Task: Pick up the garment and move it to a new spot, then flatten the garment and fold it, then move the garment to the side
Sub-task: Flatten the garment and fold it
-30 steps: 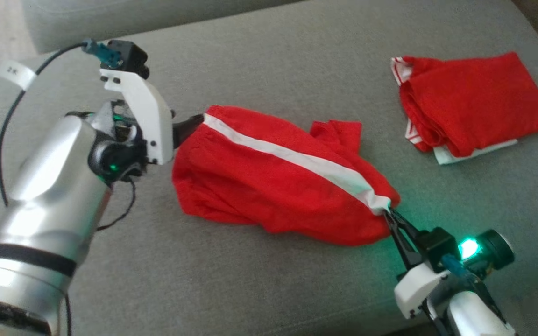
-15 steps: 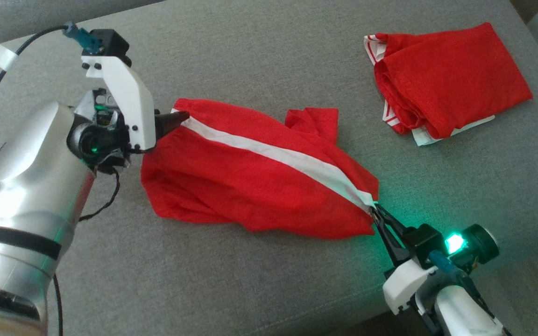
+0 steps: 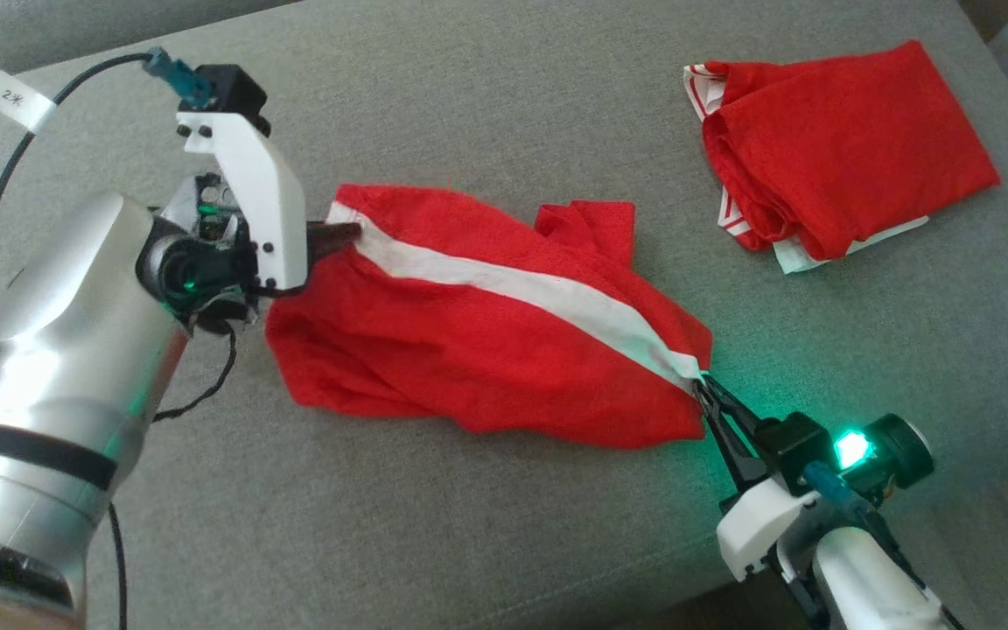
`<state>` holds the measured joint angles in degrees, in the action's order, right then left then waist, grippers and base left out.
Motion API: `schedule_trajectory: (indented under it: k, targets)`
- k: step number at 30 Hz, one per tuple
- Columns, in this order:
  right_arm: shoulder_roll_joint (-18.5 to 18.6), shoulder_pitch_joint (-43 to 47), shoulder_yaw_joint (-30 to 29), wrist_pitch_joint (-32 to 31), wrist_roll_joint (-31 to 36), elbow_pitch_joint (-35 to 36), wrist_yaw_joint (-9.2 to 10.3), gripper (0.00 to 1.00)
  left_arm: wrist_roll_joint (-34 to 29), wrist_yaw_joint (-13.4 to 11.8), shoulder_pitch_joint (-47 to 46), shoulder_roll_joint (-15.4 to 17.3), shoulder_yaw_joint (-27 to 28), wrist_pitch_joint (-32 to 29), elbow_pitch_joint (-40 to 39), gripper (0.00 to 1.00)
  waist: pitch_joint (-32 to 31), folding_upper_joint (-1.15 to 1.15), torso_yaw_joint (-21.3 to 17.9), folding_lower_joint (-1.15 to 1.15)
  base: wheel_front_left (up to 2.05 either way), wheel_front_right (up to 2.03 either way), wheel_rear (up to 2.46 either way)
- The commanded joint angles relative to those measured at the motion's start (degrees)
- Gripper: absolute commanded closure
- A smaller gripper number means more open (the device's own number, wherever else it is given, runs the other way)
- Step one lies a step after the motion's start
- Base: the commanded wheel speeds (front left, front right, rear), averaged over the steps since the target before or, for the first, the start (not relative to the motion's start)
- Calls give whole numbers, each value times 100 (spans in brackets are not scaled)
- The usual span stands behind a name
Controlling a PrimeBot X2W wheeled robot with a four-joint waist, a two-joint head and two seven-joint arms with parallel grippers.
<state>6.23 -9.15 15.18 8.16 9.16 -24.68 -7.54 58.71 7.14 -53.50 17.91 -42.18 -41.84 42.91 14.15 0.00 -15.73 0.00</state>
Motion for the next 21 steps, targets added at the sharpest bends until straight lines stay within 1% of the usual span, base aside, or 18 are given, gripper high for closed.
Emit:
schedule_trajectory:
  k: [1,6,12,15,19,21]
  targets:
    - [-9,-165,80,74,25,132,5,100,45,35,-374,267,175,8,-180,100,0,0,4,0,0,0,0]
    - [-3,-173,20,82,32,91,5,100,145,35,-390,323,76,174,-256,100,-32,0,60,0,0,0,0]
    - [88,-260,-89,129,-52,166,5,100,275,35,-386,337,-67,503,-380,100,-227,0,299,0,0,0,0]
    - [228,-439,-137,138,-219,328,5,100,331,35,-343,351,-183,763,-571,100,-421,0,502,0,0,0,0]
    - [551,-853,-92,45,-517,634,5,100,465,35,-251,411,-266,1216,-859,100,-737,0,834,0,0,0,0]
    - [776,-1069,-9,-68,-661,769,5,100,515,35,-177,435,-305,1480,-994,100,-944,0,1032,0,0,0,0]
